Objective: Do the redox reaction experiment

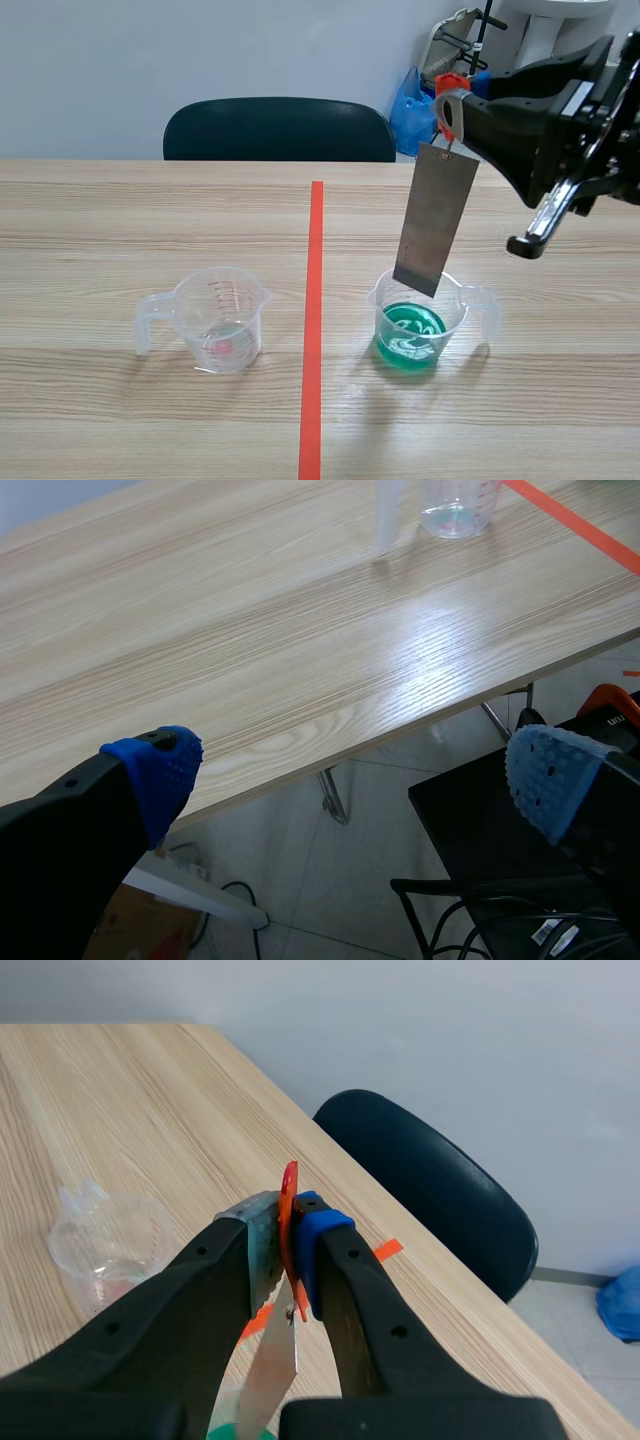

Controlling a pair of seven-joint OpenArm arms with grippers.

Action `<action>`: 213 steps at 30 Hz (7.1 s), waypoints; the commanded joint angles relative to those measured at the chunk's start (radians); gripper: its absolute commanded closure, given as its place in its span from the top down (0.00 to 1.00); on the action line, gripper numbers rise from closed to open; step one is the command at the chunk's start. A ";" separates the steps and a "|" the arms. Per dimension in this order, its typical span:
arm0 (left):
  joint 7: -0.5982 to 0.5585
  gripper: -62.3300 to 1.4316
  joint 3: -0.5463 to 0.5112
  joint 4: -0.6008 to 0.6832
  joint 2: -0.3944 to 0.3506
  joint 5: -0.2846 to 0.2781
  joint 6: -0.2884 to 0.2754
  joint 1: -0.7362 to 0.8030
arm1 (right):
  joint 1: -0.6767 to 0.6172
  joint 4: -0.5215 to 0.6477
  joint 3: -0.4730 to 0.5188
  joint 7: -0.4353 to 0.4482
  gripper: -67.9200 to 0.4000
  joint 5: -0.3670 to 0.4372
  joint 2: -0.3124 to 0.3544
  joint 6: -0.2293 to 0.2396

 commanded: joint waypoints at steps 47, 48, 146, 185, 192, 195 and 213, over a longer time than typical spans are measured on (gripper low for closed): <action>-0.014 1.00 -0.003 0.010 0.000 -0.002 -0.005 0.001 | -0.055 0.090 0.097 0.019 0.02 0.089 0.010 0.048; -0.014 1.00 -0.003 0.010 0.000 -0.002 -0.005 0.001 | -0.055 0.090 0.097 0.019 0.02 0.089 0.010 0.048; -0.072 0.97 -0.003 0.010 -0.050 -0.074 -0.010 -0.003 | -0.055 0.090 0.097 0.008 0.02 0.089 0.010 0.048; 0.740 0.06 1.066 0.016 -0.302 -0.456 -0.426 -1.452 | -0.055 0.090 0.097 -0.003 0.02 0.089 0.010 0.048; 0.884 0.06 1.162 0.016 -0.193 -0.520 -0.426 -1.595 | -0.055 0.090 0.097 -0.003 0.02 0.089 0.010 0.048; 0.940 0.06 1.195 0.016 -0.146 -0.520 -0.426 -1.641 | -0.055 0.090 0.097 -0.003 0.02 0.089 0.010 0.048; 1.148 0.06 1.268 0.016 0.069 -0.550 -0.426 -1.765 | -0.055 0.090 0.097 -0.003 0.02 0.089 0.010 0.048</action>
